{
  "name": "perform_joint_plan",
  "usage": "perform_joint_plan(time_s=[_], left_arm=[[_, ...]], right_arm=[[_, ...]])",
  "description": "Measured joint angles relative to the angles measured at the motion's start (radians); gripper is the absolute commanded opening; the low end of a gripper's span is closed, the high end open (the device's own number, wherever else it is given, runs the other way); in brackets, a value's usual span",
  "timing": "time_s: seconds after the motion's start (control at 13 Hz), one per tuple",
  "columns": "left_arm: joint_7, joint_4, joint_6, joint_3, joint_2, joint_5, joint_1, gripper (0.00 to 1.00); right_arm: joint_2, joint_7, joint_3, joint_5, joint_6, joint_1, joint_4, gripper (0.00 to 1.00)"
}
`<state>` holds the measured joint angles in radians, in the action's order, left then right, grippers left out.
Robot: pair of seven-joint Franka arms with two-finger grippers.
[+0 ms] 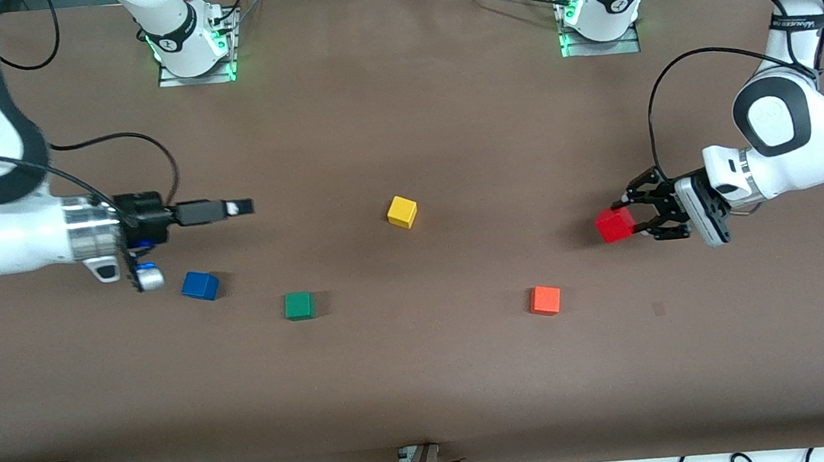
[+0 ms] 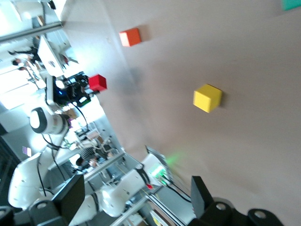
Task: Pass red block to right arm, stack on blue
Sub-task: 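Lift the red cube with the left gripper while the right gripper approaches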
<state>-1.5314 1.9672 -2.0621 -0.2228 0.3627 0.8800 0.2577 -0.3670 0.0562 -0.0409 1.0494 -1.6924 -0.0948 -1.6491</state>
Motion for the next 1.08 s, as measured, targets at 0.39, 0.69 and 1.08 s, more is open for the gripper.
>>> perform_joint_plan(time_s=[0.39, 0.69, 1.08], left_arm=[[-0.243, -0.172, 0.360, -0.027, 0.105, 0.178, -0.006, 0.00], [-0.394, -0.252, 0.446, -0.122, 0.191, 0.407, -0.016, 0.00], [-0.413, -0.266, 0.399, -0.143, 0.225, 0.533, -0.099, 0.00]], right_arm=[[-0.087, 0.036, -0.003, 0.306, -0.194, -0.155, -0.001, 1.00], [-0.118, 0.035, -0.006, 0.555, -0.413, -0.310, 0.001, 1.00], [-0.091, 0.003, -0.030, 0.689, -0.536, -0.386, 0.018, 1.00]])
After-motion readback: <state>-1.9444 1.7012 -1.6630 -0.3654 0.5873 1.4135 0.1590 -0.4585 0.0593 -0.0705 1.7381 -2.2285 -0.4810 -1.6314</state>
